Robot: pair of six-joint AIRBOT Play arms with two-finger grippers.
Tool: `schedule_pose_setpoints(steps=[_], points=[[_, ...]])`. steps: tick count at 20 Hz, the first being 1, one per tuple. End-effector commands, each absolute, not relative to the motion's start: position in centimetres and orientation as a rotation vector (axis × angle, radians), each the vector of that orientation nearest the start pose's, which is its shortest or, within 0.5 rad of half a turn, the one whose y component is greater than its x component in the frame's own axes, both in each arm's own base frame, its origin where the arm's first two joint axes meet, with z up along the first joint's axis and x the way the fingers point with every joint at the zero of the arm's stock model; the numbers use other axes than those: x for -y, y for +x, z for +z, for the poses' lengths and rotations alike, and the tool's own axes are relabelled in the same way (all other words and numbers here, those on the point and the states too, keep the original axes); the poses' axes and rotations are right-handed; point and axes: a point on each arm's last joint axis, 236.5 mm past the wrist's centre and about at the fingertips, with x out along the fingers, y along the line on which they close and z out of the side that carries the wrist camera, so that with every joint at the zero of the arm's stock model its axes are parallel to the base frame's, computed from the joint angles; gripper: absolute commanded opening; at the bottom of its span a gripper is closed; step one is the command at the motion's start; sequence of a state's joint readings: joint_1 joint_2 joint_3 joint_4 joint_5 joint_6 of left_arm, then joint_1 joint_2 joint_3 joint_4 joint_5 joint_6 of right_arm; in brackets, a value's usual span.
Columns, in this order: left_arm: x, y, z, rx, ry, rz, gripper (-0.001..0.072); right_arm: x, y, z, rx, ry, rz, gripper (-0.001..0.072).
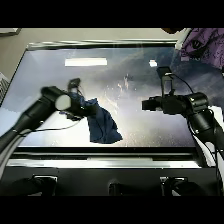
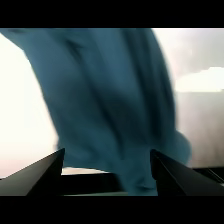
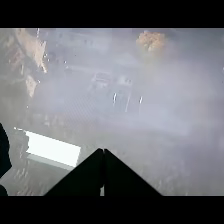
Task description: Fold the clothes and pants, and hang the long-sleeved shirts on hangers.
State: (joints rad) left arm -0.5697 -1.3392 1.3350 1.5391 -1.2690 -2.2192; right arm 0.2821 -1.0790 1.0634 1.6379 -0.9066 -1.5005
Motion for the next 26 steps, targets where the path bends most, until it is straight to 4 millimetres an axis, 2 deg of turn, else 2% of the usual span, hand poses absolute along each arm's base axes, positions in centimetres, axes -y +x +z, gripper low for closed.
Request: schedule_pose_setpoints(steps=[1, 2, 3, 5, 7, 8, 10, 13, 19, 24, 25, 26], points=[[13.4, 34.8, 6.4, -1.294, -0.052, 0.034, 0.0607, -12.7, 37.6, 7.2, -0.977, 0.016, 0.266, 0.0028], [11.7, 35.1, 6.8, -1.29, -0.026, 0.041, 0.0607, -12.9, 37.3, 6.8, -0.997, 0.024, 0.269, 0.0029], [10.1, 35.3, 6.9, -1.297, -0.017, 0.053, 0.0606, -13.4, 36.8, 6.0, -1.025, 0.071, 0.272, 0.0066], [7.7, 35.7, 6.9, -1.301, -0.052, 0.106, 0.0607, -14.8, 35.2, 3.2, -1.1, 0.195, 0.28, 0.0245], [6.1, 36.0, 6.9, -1.301, -0.082, 0.145, 0.0607, -18.3, 32.8, -0.4, -1.216, 0.429, 0.325, 0.0359], [5.6, 36.1, 6.9, -1.3, -0.094, 0.159, 0.0607, -20.3, 31.4, -1.9, -1.273, 0.533, 0.376, 0.0366], [4.9, 36.2, 6.9, -1.3, -0.107, 0.175, 0.0607, -22.1, 29.5, -4.6, -1.364, 0.634, 0.418, 0.0432], [4.0, 36.3, 6.9, -1.3, -0.127, 0.196, 0.0608, -23.0, 27.7, -7.0, -1.456, 0.683, 0.445, 0.0432], [1.9, 36.6, 6.8, -1.305, -0.262, 0.23, 0.061, -25.5, 28.0, -7.4, -1.478, 0.814, 0.514, 0.0434], [-1.4, 36.7, 6.8, -1.296, -0.419, 0.279, 0.061, -28.0, 26.0, -9.2, -1.547, 0.805, 0.559, 0.0448], [-2.0, 37.0, 6.9, -1.285, -0.439, 0.274, 0.061, -28.1, 26.2, -9.4, -1.531, 0.792, 0.554, 0.0395], [-2.5, 37.4, 7.0, -1.263, -0.469, 0.264, 0.061, -27.9, 26.7, -9.5, -1.515, 0.793, 0.54, 0.0256]])
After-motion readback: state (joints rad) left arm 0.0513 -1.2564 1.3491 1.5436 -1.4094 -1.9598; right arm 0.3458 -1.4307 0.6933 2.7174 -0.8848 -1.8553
